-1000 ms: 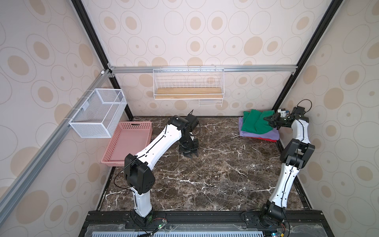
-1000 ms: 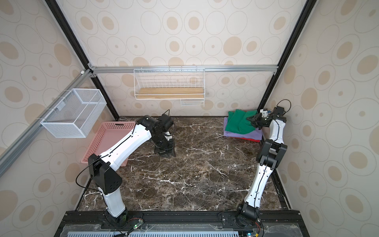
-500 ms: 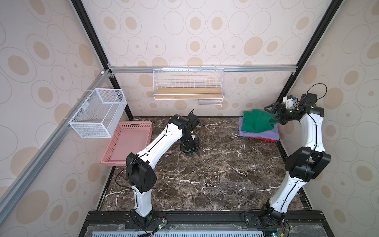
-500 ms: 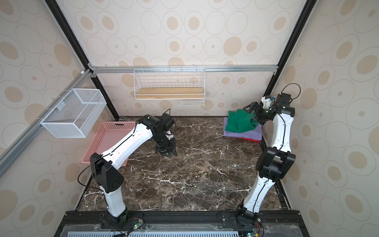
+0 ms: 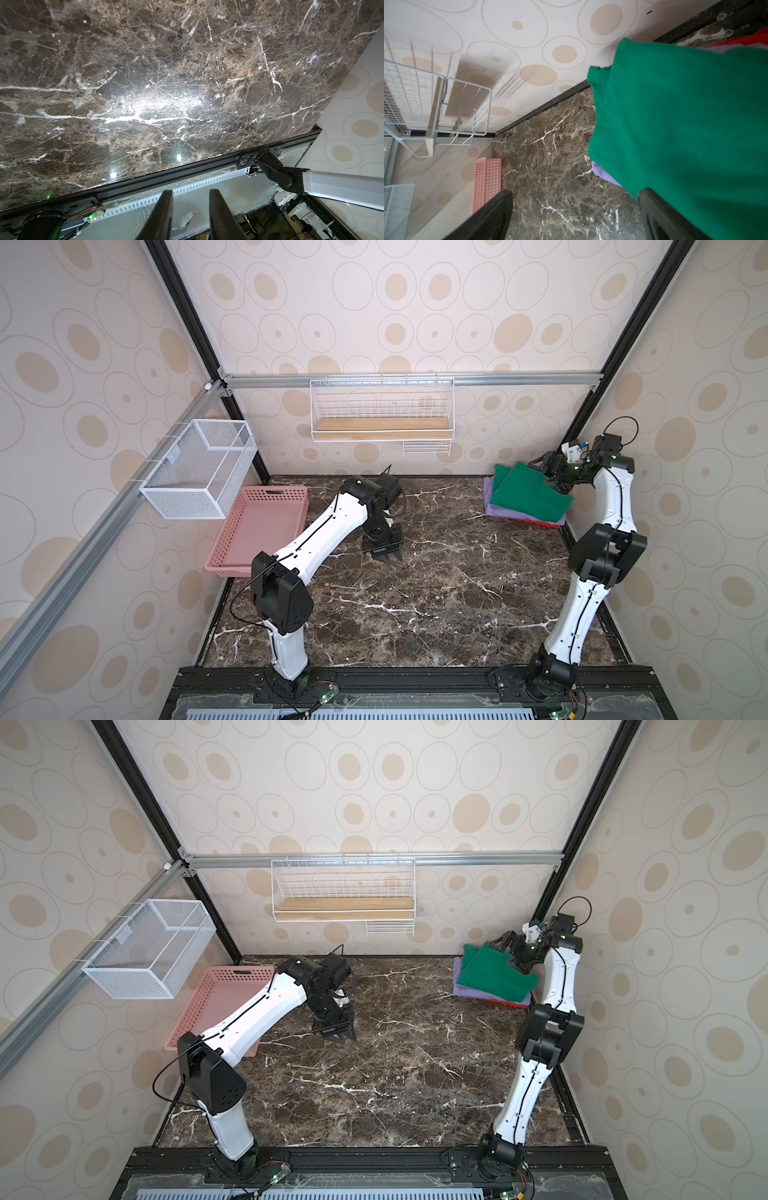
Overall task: Fold and stack t-shirts
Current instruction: Smooth out the T-shirt at the center of the board, then reset both arms
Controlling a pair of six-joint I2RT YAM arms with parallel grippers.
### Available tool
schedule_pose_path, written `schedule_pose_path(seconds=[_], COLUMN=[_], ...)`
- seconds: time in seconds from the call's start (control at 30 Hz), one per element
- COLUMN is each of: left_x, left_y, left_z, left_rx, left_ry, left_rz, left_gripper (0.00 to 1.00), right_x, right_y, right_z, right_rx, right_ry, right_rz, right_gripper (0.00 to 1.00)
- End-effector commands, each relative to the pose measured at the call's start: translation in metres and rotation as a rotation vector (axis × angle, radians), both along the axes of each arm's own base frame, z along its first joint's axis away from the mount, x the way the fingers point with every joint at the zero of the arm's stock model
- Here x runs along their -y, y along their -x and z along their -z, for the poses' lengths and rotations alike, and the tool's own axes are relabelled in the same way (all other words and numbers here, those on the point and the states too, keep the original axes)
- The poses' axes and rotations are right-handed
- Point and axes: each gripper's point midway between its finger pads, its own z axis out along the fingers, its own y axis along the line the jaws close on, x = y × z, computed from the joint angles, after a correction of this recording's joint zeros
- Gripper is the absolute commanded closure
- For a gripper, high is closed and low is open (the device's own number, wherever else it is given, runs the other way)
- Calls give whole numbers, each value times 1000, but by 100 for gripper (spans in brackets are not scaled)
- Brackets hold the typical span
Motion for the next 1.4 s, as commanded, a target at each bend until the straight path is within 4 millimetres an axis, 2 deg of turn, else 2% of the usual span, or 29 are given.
schedule_pose_path(seconds=[0.0, 0.1, 0.17, 0.27, 0.33, 0.43, 0.47, 0.5, 0.57, 0.6, 0.67, 0.77, 0.87, 0.93, 1.0, 1.1, 1.17, 1.23, 1.3, 1.33, 1.37], left_x=[-12, -18, -23, -29, -29, -24, -22, -21, -18, -17, -16, -17, -20, -30, -52, -83, -101, -124, -150, -165, -181], left_y=[7, 10, 11, 10, 8, 0, -4, -7, -12, -14, -16, -16, -17, -21, -28, -41, -48, -55, -59, -61, -64], left_z=[-10, -9, -10, -10, -12, -21, -25, -28, -32, -33, -32, -28, -14, -4, 3, -5, -21, -42, -64, -75, -87], left_rx=[28, 18, 20, 12, 18, 50, 65, 80, 101, 108, 115, 146, 211, 265, 351, 531, 648, 767, 891, 951, 1031], left_ry=[-12, -22, -28, -31, -26, -8, -2, 7, 20, 22, 24, 7, -10, -60, -167, -299, -366, -461, -574, -640, -726], left_rz=[25, 21, 16, -4, -9, -13, -13, -15, -18, -20, -21, -15, 3, 38, 69, 72, 67, 28, -19, -49, -87], left_gripper=[67, 67, 67, 67, 67, 67, 67, 67, 67, 67, 67, 67, 67, 67, 68, 68, 68, 67, 66, 63, 58], right_x=[6, 12, 12, 13, 12, 10, 8, 6, 4, 3, 4, 21, 58, 77, 92, 93, 75, 41, -11, -33, -51], right_y=[-16, -31, -34, -32, -29, -18, -11, -2, 20, 33, 57, 101, 159, 188, 204, 188, 162, 134, 109, 102, 97], right_z=[22, 73, 94, 112, 99, 41, 15, -10, -47, -63, -81, -58, -19, -8, -3, -7, -28, -59, -87, -93, -91], right_rx=[-15, -68, -105, -143, -131, -51, -16, 17, 57, 67, 74, -61, -289, -374, -413, -383, -269, -79, 152, 251, 331], right_ry=[-18, -36, -62, -56, -54, -15, 0, 16, 60, 86, 136, 264, 504, 641, 753, 928, 1046, 1181, 1328, 1368, 1408], right_rz=[15, 22, 25, 26, 16, 7, 6, 8, 24, 40, 69, 184, 314, 359, 405, 381, 361, 327, 275, 258, 230], right_gripper=[0, 0, 0, 0, 0, 0, 0, 0, 0, 0, 0, 0, 0, 0, 0, 0, 0, 0, 0, 0, 0])
